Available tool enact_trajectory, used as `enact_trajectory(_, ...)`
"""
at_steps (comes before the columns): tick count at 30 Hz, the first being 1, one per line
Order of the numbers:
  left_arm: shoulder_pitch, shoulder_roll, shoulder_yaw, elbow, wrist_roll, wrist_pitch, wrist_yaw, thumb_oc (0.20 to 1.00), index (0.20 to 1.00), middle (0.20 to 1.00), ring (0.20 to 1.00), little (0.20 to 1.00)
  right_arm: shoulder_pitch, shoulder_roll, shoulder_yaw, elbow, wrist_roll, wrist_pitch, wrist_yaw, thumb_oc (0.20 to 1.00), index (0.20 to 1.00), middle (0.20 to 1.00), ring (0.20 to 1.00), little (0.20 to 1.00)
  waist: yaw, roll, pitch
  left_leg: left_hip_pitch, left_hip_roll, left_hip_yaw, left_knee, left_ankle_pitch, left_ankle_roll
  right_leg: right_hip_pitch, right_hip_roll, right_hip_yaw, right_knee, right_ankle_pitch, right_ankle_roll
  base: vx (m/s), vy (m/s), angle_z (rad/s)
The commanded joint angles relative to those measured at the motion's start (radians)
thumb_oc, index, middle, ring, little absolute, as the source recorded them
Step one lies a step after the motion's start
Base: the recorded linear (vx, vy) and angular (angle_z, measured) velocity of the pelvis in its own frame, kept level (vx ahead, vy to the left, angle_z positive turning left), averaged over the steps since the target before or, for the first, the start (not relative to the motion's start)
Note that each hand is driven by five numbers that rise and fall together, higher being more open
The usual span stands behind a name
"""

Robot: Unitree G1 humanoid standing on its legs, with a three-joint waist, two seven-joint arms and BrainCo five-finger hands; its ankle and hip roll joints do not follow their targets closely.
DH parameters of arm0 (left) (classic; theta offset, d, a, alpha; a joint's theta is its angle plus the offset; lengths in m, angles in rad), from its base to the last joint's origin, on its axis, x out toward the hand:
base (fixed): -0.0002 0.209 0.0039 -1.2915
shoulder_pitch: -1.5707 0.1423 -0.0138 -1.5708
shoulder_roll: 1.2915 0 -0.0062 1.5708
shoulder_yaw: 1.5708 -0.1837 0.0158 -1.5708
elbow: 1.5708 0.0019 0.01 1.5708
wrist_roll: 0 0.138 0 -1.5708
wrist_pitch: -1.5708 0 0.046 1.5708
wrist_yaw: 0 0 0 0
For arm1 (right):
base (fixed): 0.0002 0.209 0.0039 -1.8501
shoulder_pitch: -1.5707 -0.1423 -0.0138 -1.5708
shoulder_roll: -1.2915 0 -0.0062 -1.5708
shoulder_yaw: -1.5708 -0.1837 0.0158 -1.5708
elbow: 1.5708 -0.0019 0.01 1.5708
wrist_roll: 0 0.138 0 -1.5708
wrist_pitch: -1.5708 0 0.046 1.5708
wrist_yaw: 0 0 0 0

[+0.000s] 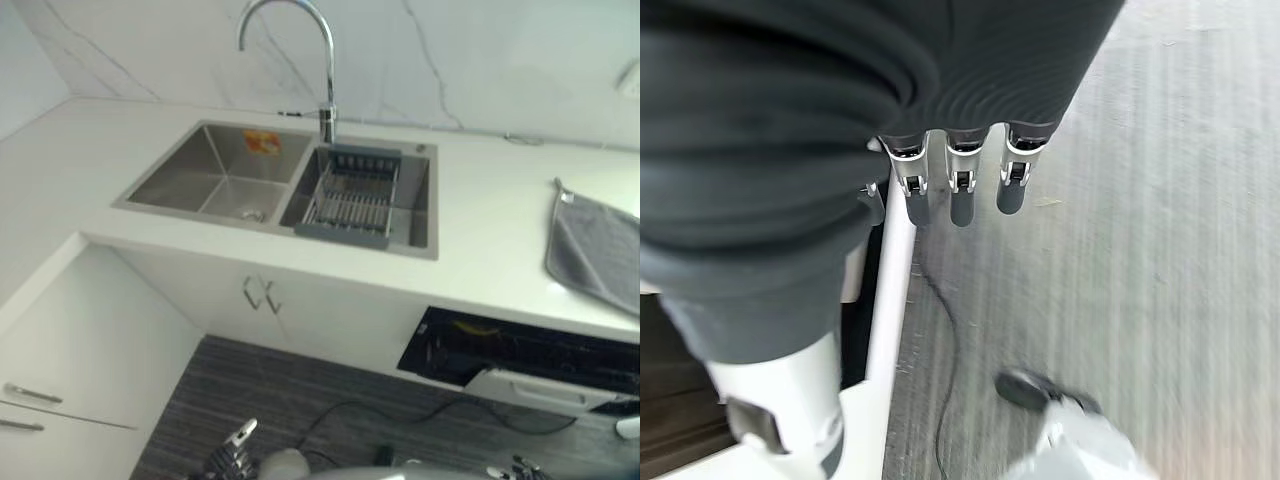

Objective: Place the dishes in the dishwasher.

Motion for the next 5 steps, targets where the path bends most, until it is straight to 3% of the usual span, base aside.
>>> enact_trajectory(1,-0.050,0.003,-0.016,0.010,0.034,-0.050,-0.018,1.000,1.000,1.000,1.000,1.000,-0.053,0.084,0.019,-0.066,0.022,-0.006,0.016,1.000,1.000,1.000,1.000,1.000,0.007,-0.032,0.006,-0.043,-0.002,-0.044,-0.013,0.056,0.029,0.032,-0.129,0.052,0.093,-0.054,0.110,0.10,0.114,0.01)
enact_trajectory(5,-0.049,-0.006,-0.004,0.049,0.046,-0.067,-0.020,1.000,1.000,1.000,1.000,1.000,-0.040,0.104,0.018,-0.030,-0.025,0.000,0.002,1.000,1.000,1.000,1.000,1.000,0.004,-0.028,-0.014,-0.026,-0.008,-0.038,-0.003,0.041,0.042,0.049,-0.137,0.062,0.098,-0.064,0.113,0.09,0.090,-0.03)
